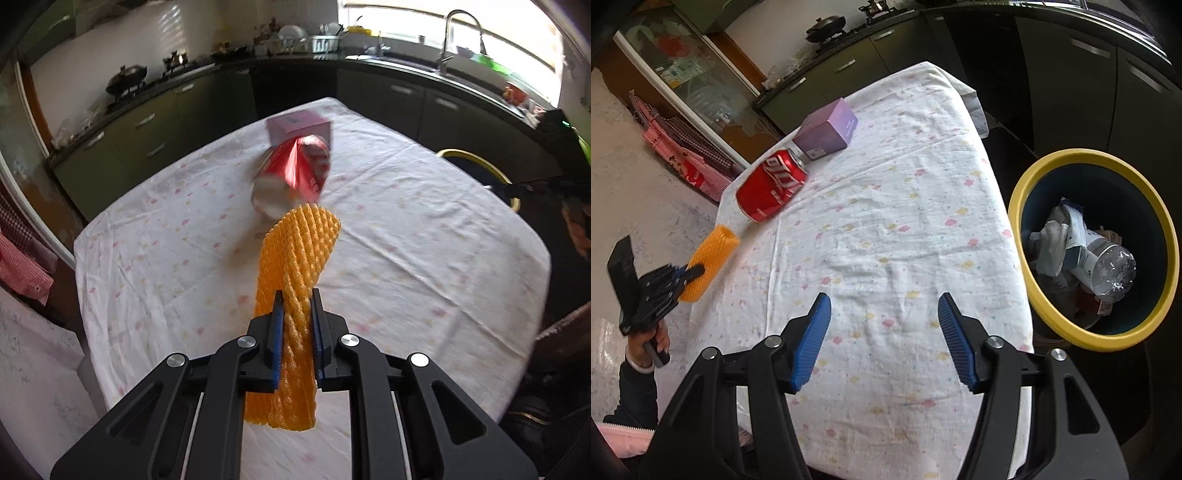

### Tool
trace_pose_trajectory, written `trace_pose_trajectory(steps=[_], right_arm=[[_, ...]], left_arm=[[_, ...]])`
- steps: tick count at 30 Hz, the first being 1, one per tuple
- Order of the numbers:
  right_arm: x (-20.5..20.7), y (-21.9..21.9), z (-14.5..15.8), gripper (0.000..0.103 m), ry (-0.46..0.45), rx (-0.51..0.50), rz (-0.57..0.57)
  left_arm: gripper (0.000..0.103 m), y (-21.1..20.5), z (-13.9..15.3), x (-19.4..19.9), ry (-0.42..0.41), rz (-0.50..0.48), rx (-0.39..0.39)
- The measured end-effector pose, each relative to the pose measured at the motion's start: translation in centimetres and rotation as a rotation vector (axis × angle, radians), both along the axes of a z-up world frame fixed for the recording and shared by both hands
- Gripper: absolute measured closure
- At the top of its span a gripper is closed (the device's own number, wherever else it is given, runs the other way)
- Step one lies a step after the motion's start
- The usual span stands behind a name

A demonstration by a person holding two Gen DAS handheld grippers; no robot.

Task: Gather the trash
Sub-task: 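Carry the foam sleeve over the bin and open the left gripper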

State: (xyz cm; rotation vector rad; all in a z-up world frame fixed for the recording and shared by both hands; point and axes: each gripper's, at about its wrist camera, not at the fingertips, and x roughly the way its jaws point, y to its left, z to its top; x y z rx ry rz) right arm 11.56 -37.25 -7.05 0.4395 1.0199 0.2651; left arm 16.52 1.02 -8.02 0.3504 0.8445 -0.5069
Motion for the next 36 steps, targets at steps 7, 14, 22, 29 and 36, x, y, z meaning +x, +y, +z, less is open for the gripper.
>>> trace_pose_trajectory(steps=[7,14,22,29,36], right_arm=[[-2.7,-3.3,1.8,0.046,-0.064,0.000,-0.077],[-7.7,-11.5,2.4,0.043,-0.120,-0.021,-0.302],[-11.2,-18.6,-0.8,0.043,-0.081,0.046,-0.438],[-13.4,-22.0,-2.3,0.043,-0.066,0.079,-0.500],[-13.8,-23.2,-2.8,0.039,-0.059,0.092,-0.524]], left_arm=[[0.090,-5.2,3.6,-3.9,-0.060,-0.095,-0.043],[0.090,-16.4,5.2,-3.6,-0.022,-0.296,-0.056],[0.090,-31.8,3.6,-0.7,0.041,-0.488,-0.016],[0.089,-42.3,0.1,2.5,0.104,-0.552,0.054],[0.041,-48.9,-3.9,5.7,0.138,-0.495,0.092]])
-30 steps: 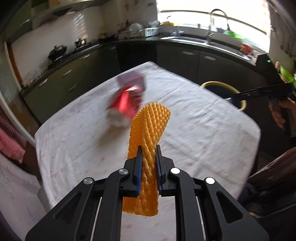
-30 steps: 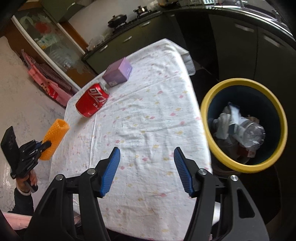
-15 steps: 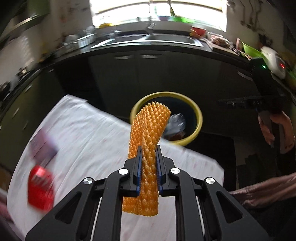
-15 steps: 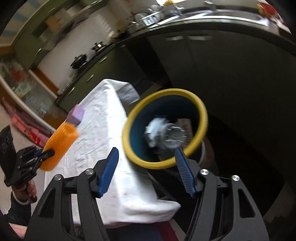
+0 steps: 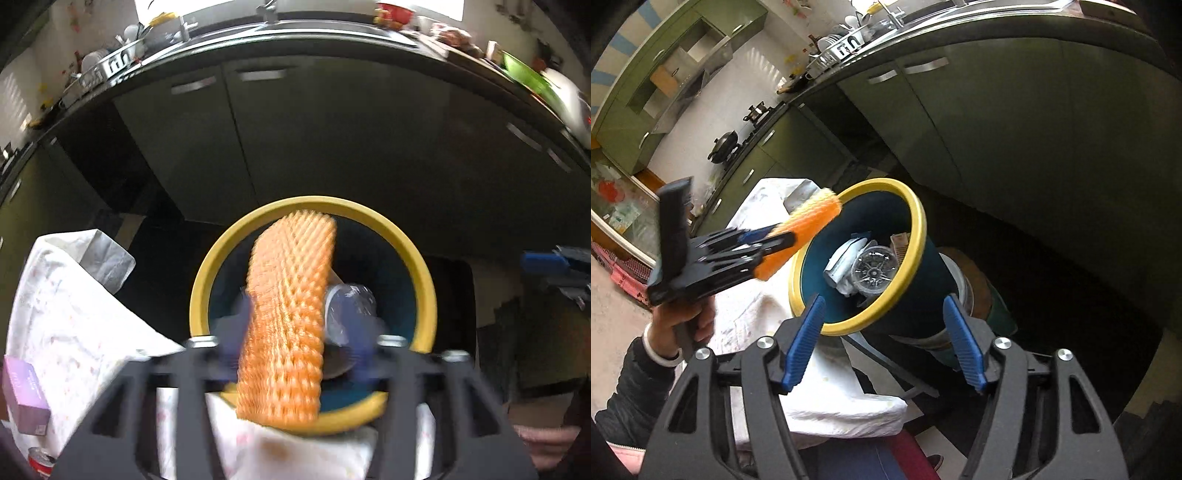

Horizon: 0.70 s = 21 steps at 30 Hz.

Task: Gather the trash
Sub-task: 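Carry the foam sleeve over the bin and open the left gripper, then reach the right gripper to the red cola can and grasp it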

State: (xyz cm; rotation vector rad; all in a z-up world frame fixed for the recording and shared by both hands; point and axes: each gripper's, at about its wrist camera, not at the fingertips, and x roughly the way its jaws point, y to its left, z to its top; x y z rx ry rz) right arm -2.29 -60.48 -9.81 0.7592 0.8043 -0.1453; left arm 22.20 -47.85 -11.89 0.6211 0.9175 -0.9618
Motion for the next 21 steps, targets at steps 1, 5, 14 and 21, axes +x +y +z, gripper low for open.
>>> trace_pose_trajectory(steps=[1,5,14,21], right_arm=[[0.0,0.0,0.0,0.039,-0.001,-0.001,0.001],[0.4,0.3,-0.2,0.039,0.004,-0.005,0.014],[2.6,2.6,0.2,0.039,0.021,-0.032,0.084],[5.9,7.1,1.6,0.039,0.039,-0.095,0.199]], left_arm=[[0.040,-0.4,-0.2,0.3,-0.007,0.008,-0.006],[0.033,1.1,1.2,0.2,-0.008,0.037,-0.063],[0.019,13.1,8.7,-4.3,-0.139,0.152,-0.283],[0.012,25.4,11.3,-7.9,-0.232,0.334,-0.345]])
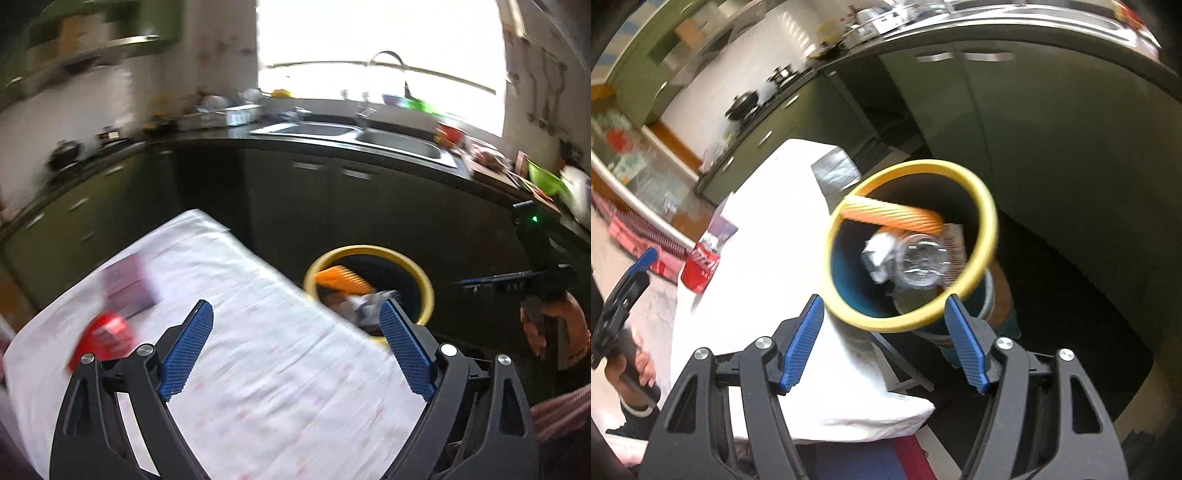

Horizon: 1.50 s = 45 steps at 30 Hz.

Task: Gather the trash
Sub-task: 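Reach the right gripper to the red cola can and grasp it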

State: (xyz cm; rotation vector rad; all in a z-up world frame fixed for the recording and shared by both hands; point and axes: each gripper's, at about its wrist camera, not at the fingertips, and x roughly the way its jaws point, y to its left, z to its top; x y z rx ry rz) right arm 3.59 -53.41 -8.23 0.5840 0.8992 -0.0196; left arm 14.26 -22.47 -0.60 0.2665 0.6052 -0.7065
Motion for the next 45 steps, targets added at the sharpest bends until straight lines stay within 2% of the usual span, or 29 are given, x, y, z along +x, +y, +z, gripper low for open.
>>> trace_pose_trajectory(steps=[2,6,12,15,18,21,27,28,32,34,40,45], right_arm=[[1.4,2.3,0.6,0.039,-0.004,-0.023,0.059],[4.4,7.1,2.0,0.034,-0.014,-0.074,0.190],[10.1,18.7,4.3,0.031,-0.050,-0.157,0.495],[12.4,23.9,5.4,0.028,-0.084,-0.198,0.630],[14.3,27.5,6.0,0.021,-0.109,-0.228,0.695],[16.5,31.0,6.8,0.021,-0.148,-0.281,0.810],[21.5,35.9,8.2,0.020,-0.160,-0.619,1.084],[22.3,36.8,8.0,0.020,-0.156,-0.686,1.161],[25.2,39.5,6.5,0.020,-0.100,-0.844,1.474],[26.4,40.6,5.5,0.020,-0.071,-0.924,1.556],[29.3,43.4,2.8,0.020,0.022,-0.947,1.751],[30.6,44.3,0.5,0.021,0.111,-0.926,1.842]], left_arm=[[0.007,3.6,0.2,-1.1,-0.029,0.076,-0.009],[0.005,10.4,-0.2,-2.3,-0.049,0.235,-0.027],[0.005,20.3,-1.5,-3.9,-0.059,0.472,-0.043],[0.005,23.6,-2.2,-4.6,-0.065,0.540,-0.049],[0.005,26.6,-3.1,-4.9,-0.047,0.581,-0.074],[0.005,27.7,-3.8,-5.0,-0.029,0.591,-0.083],[0.005,29.7,-4.8,-5.6,-0.011,0.600,-0.086],[0.005,29.6,-5.0,-5.6,-0.009,0.603,-0.087],[0.005,29.8,-5.6,-5.1,0.001,0.620,-0.087],[0.005,29.9,-5.6,-4.7,0.006,0.625,-0.083],[0.005,29.9,-5.7,-3.1,0.011,0.631,-0.064],[0.005,30.4,-6.1,-1.5,0.036,0.652,-0.057]])
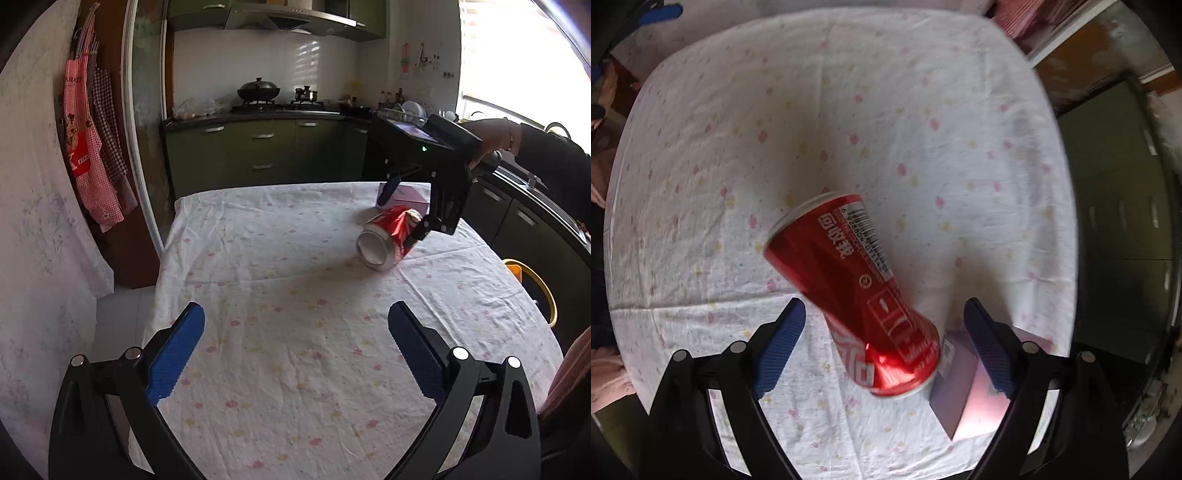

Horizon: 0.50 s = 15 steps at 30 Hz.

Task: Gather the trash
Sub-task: 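Reach the right gripper to the red cola can and grasp it, then carry the cola can over the bin and open the right gripper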

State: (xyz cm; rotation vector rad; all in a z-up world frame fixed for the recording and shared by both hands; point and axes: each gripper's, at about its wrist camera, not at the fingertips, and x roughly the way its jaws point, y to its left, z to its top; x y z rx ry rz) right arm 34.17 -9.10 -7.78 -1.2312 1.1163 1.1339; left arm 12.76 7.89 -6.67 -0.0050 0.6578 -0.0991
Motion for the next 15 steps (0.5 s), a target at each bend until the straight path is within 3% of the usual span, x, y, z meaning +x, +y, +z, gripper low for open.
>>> trace_pose_trajectory(steps=[7,12,15], right_arm=[[1.5,-0.3,-2.0,0.027,0.123,-0.018,-0.095],[1.4,-1.4,-2.4,0.053,0.185,-0.011,-0.253],[0.0,-2.8,-2.4,0.055,0.197,0.032,-0.370]], left_arm=[[0.005,0.9,-1.2,1.6,0.041,0.003,-0.065],[0.005,0.7,-1.4,1.2,0.035,-0.010,-0.074],[0.005,0.5,-1.3,0.5,0.026,-0.022,-0.079]])
